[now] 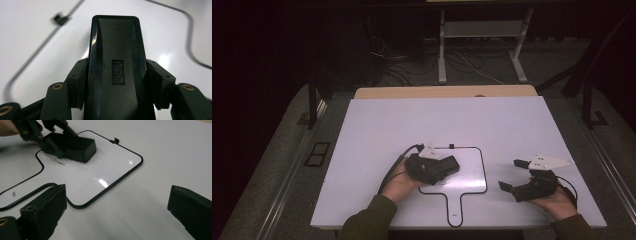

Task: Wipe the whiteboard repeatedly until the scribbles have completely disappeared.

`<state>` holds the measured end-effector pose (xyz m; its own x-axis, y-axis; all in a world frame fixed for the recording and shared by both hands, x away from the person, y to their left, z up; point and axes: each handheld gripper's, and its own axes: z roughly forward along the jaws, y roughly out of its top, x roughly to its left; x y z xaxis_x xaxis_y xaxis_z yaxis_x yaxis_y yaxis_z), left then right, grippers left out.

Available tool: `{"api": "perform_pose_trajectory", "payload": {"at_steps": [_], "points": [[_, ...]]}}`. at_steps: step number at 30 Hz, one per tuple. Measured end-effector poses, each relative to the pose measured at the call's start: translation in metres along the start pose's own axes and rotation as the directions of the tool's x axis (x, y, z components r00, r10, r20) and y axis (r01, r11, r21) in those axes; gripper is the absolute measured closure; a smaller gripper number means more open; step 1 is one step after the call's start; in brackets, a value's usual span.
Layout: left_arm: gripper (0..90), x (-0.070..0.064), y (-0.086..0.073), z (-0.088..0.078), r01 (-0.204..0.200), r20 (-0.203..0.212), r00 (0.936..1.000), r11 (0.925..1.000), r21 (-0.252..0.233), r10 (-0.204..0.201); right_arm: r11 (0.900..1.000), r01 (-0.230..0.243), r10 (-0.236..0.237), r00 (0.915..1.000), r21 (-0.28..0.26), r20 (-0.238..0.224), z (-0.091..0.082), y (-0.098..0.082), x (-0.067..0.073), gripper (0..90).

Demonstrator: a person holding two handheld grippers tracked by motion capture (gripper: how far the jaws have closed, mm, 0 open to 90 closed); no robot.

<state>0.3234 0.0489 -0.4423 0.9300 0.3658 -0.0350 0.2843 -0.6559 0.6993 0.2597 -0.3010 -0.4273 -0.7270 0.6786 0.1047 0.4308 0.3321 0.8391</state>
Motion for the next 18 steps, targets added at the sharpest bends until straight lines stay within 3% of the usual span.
{"api": "perform_pose_trajectory", "payload": {"at_steps": [3,5,7,10,14,16,18], "points": [[39.2,-0.018,0.003,0.004,-0.03,0.028,0.9991,0.9995,-0.005,0.03,1.0,-0.002,0.002,1.0,0.001,0.001,0.0,0.0,0.0,1.3],[39.2,-0.022,0.005,0.005,-0.057,0.035,0.9978,0.9984,0.004,0.057,1.0,-0.004,0.004,1.0,0.001,0.001,-0.001,0.0,0.0,1.3],[39.3,-0.018,0.004,0.005,-0.041,0.045,0.9981,0.9991,0.001,0.041,1.0,-0.004,0.004,1.0,0.001,0.002,-0.001,0.0,0.0,1.3],[39.3,-0.003,0.002,0.003,-0.003,0.007,1.0,1.0,-0.005,0.003,1.0,-0.003,0.003,1.0,0.001,0.001,-0.001,0.0,0.0,1.3],[39.3,0.017,-0.002,-0.002,0.059,-0.041,0.9974,0.9982,-0.01,-0.059,1.0,-0.003,0.003,1.0,0.001,0.001,-0.001,0.0,0.0,1.3],[39.3,0.014,-0.002,-0.002,0.051,-0.048,0.9975,0.9987,-0.007,-0.052,1.0,0.0,0.0,1.0,0.001,0.001,0.0,0.0,0.0,1.3],[39.3,0.006,0.0,0.0,0.033,-0.023,0.9992,0.9995,-0.002,-0.033,1.0,0.003,-0.003,1.0,-0.001,-0.001,0.0,0.0,0.0,1.3]]}}
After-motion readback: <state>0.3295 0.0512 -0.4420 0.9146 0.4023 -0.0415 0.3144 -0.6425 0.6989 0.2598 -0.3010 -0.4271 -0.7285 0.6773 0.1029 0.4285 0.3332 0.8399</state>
